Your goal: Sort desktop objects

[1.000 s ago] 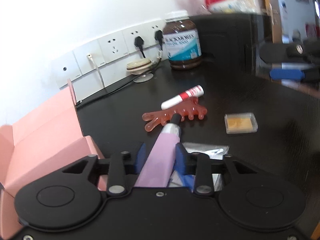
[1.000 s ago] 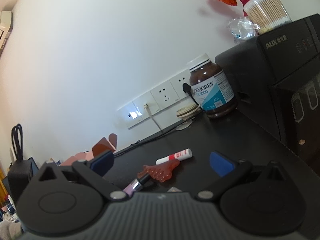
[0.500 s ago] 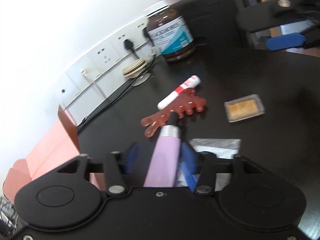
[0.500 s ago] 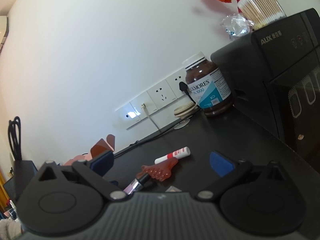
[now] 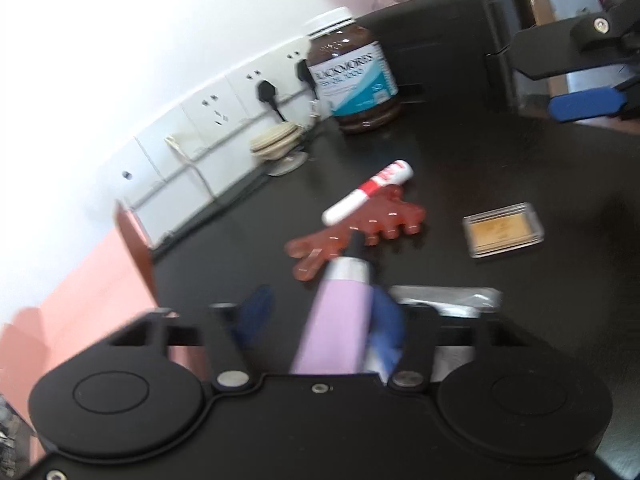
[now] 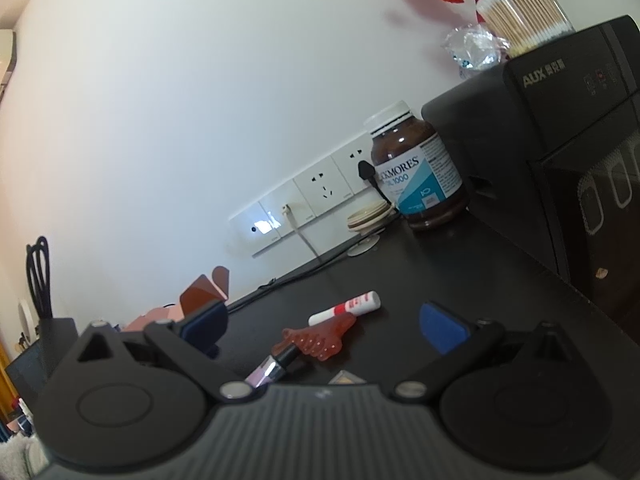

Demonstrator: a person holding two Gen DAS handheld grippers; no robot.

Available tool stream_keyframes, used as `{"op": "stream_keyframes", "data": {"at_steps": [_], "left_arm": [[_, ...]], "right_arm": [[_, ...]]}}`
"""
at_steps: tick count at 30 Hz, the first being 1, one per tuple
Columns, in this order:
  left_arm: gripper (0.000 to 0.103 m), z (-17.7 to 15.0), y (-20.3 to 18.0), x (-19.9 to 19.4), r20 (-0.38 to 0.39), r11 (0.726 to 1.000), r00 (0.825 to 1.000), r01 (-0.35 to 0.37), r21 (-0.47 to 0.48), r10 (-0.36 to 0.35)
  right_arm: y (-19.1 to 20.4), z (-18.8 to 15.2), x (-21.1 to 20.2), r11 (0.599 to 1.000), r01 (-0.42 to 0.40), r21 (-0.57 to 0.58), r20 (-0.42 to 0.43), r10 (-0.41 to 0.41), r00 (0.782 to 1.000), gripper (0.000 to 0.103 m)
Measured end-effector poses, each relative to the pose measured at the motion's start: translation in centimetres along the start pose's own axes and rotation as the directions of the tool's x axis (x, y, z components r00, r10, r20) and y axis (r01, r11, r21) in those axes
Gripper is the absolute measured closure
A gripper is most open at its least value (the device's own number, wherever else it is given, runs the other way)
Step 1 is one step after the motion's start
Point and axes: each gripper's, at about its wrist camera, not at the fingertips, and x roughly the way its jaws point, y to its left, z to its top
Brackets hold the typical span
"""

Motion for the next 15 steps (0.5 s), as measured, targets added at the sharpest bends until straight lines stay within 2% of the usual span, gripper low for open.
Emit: {"op": "stream_keyframes", "data": {"at_steps": [1,2,7,15], "left_arm": [[0.073,0.0,-0.3,0.0,0.001,1.000,1.000,0.004,0.003,-0.004],[0.075,0.0,-0.6,-0.1,0.005,1.000,1.000,0.001,0.016,-0.001],[0.075,-0.3,-1.5,-0.8,0.036,0.998,0.999,0.031,0.047,-0.033],[0.087,-0.5,-0.8,-1.2,0.070,0.997,0.994,0.081,-0.006,-0.080]], "right_arm": [[0.0,0.0,-0.1,1.000,-0.001,0.002,0.002,0.001,1.000,0.001],[0.0,0.0,-0.1,1.000,-0.001,0.002,0.004,0.001,1.000,0.001],[0.2,-0.1,-0.2,1.000,0.001,-0.008,0.006,-0.001,1.000,0.001],[0.2,-0.1,-0.2,1.000,0.002,-0.004,0.009,-0.002,1.000,0.001]]}}
